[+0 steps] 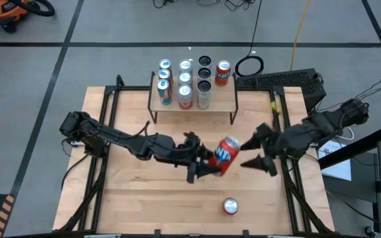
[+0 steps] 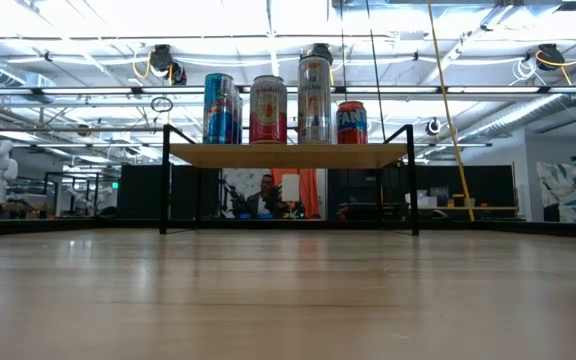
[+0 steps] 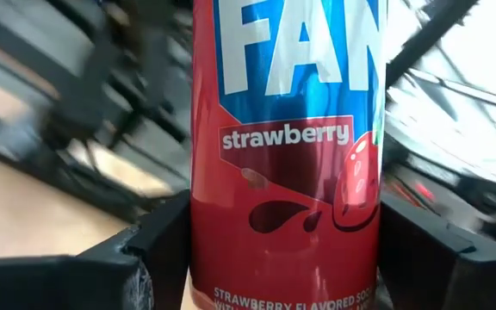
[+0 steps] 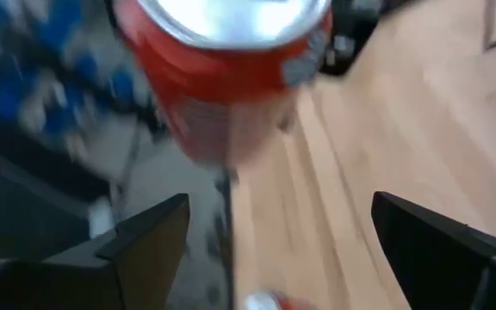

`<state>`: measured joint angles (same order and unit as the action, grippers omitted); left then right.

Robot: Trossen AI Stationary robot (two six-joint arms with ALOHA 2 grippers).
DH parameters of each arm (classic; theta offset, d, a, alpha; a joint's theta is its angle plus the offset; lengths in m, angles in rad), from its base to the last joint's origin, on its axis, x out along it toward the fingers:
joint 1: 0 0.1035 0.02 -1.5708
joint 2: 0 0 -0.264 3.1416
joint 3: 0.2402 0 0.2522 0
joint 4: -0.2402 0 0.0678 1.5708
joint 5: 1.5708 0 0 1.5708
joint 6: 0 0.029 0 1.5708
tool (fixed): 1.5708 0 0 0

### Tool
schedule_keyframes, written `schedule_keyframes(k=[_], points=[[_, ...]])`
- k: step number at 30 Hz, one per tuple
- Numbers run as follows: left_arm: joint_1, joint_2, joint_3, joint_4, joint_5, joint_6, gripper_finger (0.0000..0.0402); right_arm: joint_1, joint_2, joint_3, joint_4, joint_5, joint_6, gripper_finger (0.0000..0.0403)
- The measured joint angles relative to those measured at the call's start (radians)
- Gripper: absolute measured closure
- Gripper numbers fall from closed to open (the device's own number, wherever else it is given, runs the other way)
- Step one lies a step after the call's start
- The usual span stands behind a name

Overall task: Place canned beverage on shelf
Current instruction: Put the top red soda can aligned with the other red soda can on the shelf

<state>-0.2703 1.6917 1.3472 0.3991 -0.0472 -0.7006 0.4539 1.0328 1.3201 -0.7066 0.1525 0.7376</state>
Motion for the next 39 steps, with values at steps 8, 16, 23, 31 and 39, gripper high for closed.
schedule_keyframes(k=[8, 16, 23, 31, 39], points=[[0.003, 0.0, 0.0, 0.043, -0.307, 0.183, 0.0121, 0.032, -0.071, 0.0, 0.203, 0.376, 0.081, 0.0064], [0.003, 0.0, 0.0, 0.042, -0.488, 0.288, 0.0121, 0.0, -0.039, 0.0, 0.247, 0.504, 0.032, 0.0035], [0.002, 0.0, 0.0, 0.04, -0.622, 0.315, 0.0121, -0.044, -0.005, 0.0, 0.263, 0.501, -0.021, 0.0007], [0.002, 0.0, 0.001, 0.041, -0.671, 0.344, 0.0121, -0.135, 0.001, -0.001, 0.292, 0.461, -0.123, 0.0004], [0.002, 0.0, 0.001, 0.037, -0.671, 0.37, 0.0121, -0.243, 0.011, -0.001, 0.336, 0.27, -0.125, 0.0003]])
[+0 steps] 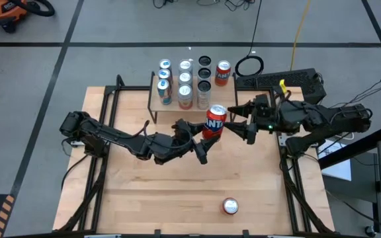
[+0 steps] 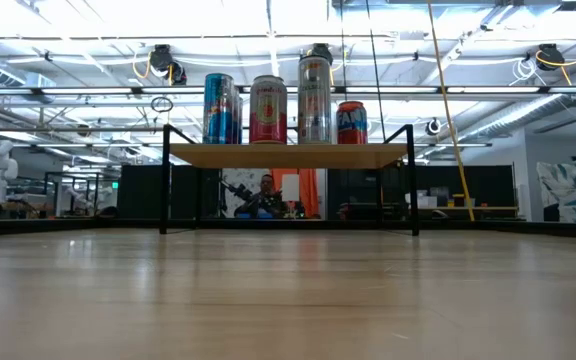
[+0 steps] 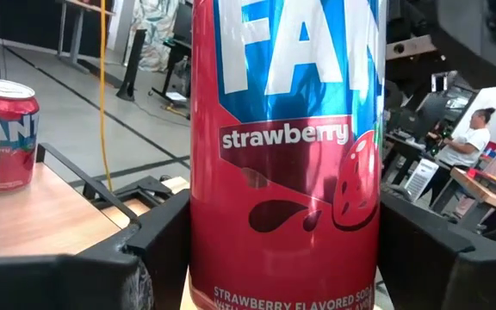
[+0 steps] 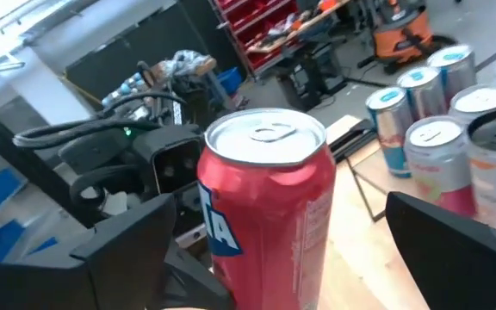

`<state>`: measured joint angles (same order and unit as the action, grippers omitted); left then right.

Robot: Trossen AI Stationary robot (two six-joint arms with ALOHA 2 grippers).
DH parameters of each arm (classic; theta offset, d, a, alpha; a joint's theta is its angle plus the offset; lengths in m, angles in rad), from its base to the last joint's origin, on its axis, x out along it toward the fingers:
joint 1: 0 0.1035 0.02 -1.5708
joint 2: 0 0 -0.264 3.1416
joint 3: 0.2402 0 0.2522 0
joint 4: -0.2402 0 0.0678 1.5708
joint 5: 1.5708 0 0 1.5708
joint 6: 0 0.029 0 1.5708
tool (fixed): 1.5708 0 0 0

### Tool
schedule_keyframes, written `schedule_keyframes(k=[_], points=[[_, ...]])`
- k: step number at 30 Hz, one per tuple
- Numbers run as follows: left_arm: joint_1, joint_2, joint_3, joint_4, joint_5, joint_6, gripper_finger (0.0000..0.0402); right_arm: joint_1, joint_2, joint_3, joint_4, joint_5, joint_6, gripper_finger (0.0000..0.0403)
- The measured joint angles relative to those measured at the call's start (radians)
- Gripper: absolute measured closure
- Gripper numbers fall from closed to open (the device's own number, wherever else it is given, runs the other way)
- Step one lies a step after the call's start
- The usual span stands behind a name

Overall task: Place canned beverage on shelf
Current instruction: Put the top red soda can aligned with the other red soda can on the shelf

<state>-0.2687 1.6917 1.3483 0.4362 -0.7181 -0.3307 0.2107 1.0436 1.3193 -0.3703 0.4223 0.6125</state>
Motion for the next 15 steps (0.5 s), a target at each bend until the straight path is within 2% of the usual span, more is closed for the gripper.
schedule_keyframes(k=[4, 15], points=[[0.0, 0.0, 0.0, -0.001, 0.0, 0.024, 0.0121, -0.041, 0.013, 0.0, 0.016, -0.09, 0.004, 0.0003], [0.0, 0.0, 0.0, -0.008, -0.024, 0.058, 0.0121, -0.082, 0.08, 0.0, 0.07, -0.147, -0.029, 0.0005]])
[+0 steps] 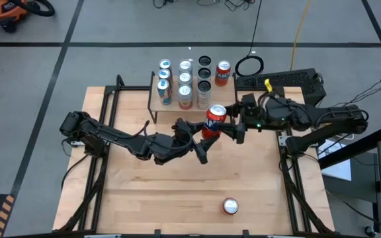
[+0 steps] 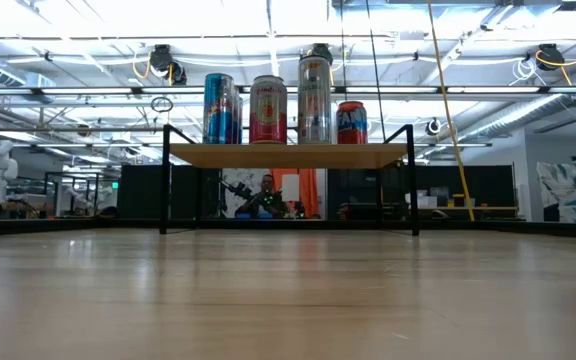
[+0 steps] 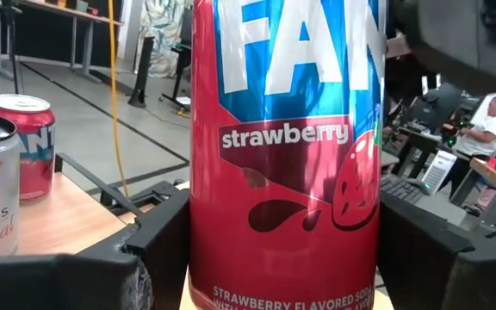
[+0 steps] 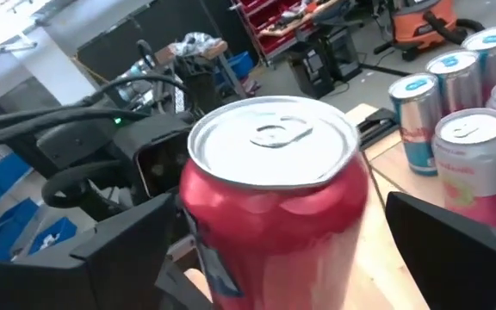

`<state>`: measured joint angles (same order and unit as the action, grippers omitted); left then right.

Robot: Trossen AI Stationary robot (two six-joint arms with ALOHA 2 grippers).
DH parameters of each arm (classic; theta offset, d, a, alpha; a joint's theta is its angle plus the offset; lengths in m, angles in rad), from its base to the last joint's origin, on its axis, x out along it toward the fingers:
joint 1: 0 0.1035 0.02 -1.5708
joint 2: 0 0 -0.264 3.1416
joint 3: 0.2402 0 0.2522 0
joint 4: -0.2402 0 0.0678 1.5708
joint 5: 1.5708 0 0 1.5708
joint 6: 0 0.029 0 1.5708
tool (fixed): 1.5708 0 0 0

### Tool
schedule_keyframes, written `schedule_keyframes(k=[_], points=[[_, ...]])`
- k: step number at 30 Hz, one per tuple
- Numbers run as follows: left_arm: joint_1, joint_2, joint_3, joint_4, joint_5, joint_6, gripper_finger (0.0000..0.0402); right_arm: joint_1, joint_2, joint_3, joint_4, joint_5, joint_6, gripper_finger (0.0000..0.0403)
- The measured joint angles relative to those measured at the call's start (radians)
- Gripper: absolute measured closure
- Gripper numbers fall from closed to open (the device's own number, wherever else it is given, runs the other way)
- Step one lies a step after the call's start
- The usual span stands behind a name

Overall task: Place canned beverage on shelf
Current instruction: Put the top red soda can aligned with the other red soda can on the shelf

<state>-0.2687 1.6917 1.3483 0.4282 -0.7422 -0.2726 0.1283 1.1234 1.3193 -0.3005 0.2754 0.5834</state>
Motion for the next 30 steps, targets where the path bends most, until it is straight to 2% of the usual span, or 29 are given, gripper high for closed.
schedule_keyframes(k=[9, 27, 30], points=[[0.0, 0.0, 0.0, -0.023, -0.001, 0.0, 0.0121, -0.012, 0.038, 0.0, 0.079, -0.02, -0.024, 0.0008], [0.0, 0.0, 0.0, -0.027, -0.003, -0.008, 0.0121, -0.025, 0.038, 0.0, 0.079, -0.019, -0.01, 0.001], [0.0, 0.0, 0.0, -0.027, -0.003, -0.008, 0.0121, -0.025, 0.038, 0.0, 0.079, -0.019, -0.017, 0.0023]])
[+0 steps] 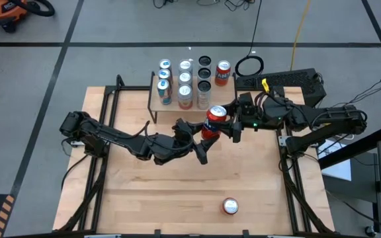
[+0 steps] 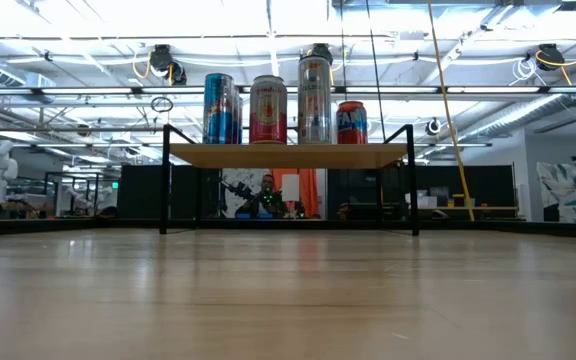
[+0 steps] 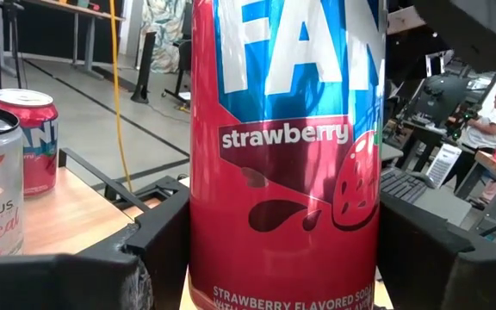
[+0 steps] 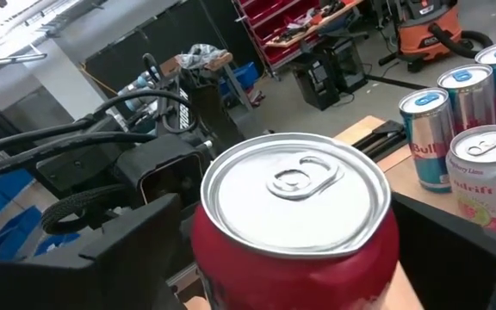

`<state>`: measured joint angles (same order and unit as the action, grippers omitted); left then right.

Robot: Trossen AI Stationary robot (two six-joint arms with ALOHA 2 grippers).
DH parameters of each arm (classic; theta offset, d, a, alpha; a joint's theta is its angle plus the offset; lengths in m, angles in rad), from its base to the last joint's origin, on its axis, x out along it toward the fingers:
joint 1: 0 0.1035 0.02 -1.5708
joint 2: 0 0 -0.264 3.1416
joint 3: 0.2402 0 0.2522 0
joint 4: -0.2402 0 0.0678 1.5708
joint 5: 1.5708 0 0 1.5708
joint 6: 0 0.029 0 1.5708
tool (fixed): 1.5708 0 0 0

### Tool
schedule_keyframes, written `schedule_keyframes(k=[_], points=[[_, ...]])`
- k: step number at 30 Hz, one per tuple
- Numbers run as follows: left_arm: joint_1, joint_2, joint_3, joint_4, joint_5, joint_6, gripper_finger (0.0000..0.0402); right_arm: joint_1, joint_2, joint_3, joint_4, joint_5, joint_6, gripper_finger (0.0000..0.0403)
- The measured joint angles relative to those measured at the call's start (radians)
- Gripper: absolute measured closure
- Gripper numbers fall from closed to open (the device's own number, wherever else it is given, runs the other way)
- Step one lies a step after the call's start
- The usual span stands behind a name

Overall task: Place canned beverage on shelf
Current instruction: Put the top red soda can aligned with the other red soda can on the shelf

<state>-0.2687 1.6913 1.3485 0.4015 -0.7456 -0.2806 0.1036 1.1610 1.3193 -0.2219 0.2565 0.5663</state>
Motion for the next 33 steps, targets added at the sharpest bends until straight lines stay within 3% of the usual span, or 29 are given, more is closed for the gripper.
schedule_keyframes(k=[12, 22, 27, 33], points=[[0.0, 0.0, 0.0, 0.0, -0.004, -0.002, 0.0107, 0.0, 0.0, 0.0, -0.007, 0.001, -0.003, 0.0118], [-0.002, -0.005, 0.003, 0.012, -0.003, -0.031, 0.0036, 0.0, -0.006, -0.002, -0.022, -0.004, -0.011, 0.012], [-0.011, -0.007, 0.003, 0.004, 0.012, -0.08, 0.0008, -0.002, -0.039, -0.002, -0.018, -0.059, -0.038, 0.012], [-0.049, -0.011, 0.003, 0.001, 0.014, -0.081, 0.0002, -0.014, -0.082, -0.001, -0.056, -0.156, -0.066, 0.012]])
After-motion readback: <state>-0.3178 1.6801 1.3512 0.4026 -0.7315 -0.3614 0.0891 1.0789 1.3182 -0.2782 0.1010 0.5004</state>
